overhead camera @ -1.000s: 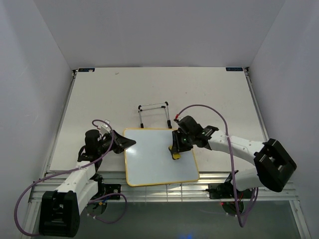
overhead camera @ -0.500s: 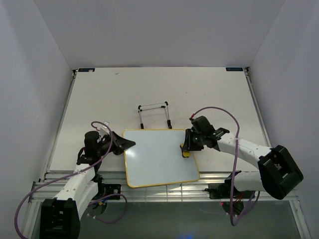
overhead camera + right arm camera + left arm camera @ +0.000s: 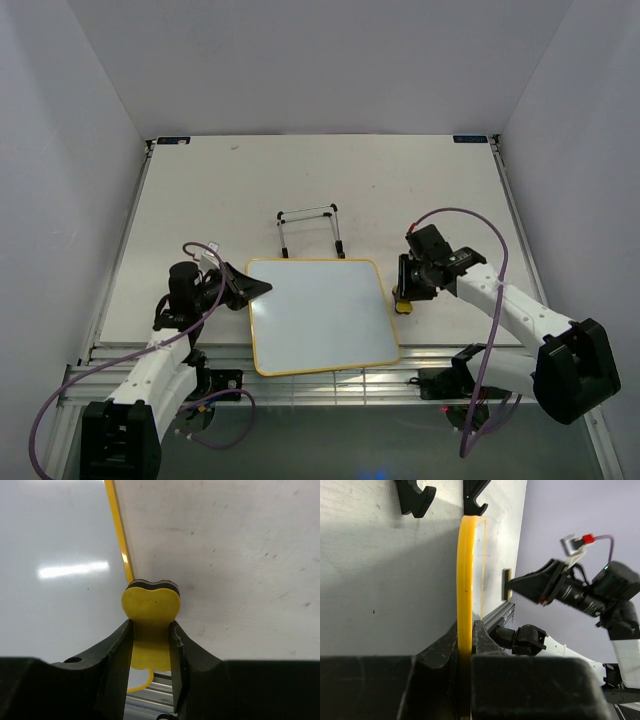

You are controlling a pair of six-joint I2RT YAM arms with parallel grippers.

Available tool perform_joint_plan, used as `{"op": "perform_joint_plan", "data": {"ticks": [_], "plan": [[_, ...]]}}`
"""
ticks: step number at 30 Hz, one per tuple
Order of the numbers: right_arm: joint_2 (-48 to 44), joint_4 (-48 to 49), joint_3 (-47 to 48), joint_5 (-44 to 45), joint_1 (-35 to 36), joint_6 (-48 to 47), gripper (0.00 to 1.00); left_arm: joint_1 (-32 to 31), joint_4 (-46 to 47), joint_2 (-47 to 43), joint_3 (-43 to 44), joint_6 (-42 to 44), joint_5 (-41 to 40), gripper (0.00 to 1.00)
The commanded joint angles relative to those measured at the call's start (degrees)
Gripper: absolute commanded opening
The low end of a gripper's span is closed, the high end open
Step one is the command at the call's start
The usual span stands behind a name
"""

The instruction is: Erase the whiteboard

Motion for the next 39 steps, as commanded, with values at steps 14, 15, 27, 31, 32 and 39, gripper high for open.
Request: {"op": "perform_joint_plan", "data": {"ticks": [14,15,27,31,32,39], "plan": [[30.1,6.3,35.0,5.0,-21.6,-22.0,0.1,-0.3,-3.9,-5.1,1.3,0.2,0.7,0.0],[35.1,6.2,37.1,6.1,-22.0,-23.7,0.1,-0.3,-3.9,-5.2,1.3,0.1,0.9,0.0],[55.6,5.7,52.0,4.3,-25.9,-25.6,0.37,-0.3,-3.9,-9.0,1.3,0.9,6.0,0.0],[54.2,5.7,50.9,4.1,-26.1,-25.3,0.62,-0.2,-4.0,-9.4,1.3,1.9,6.6,0.0],[53.8,5.6,50.7,4.3,-26.3,-25.2,0.64,-0.2,-4.0,-9.5,1.4,2.2,6.7,0.0],[49.4,1.0,51.9,2.5,-27.6,-23.5,0.68,-0.2,-0.3,-8.9,2.7,2.0,8.9,0.0]]}}
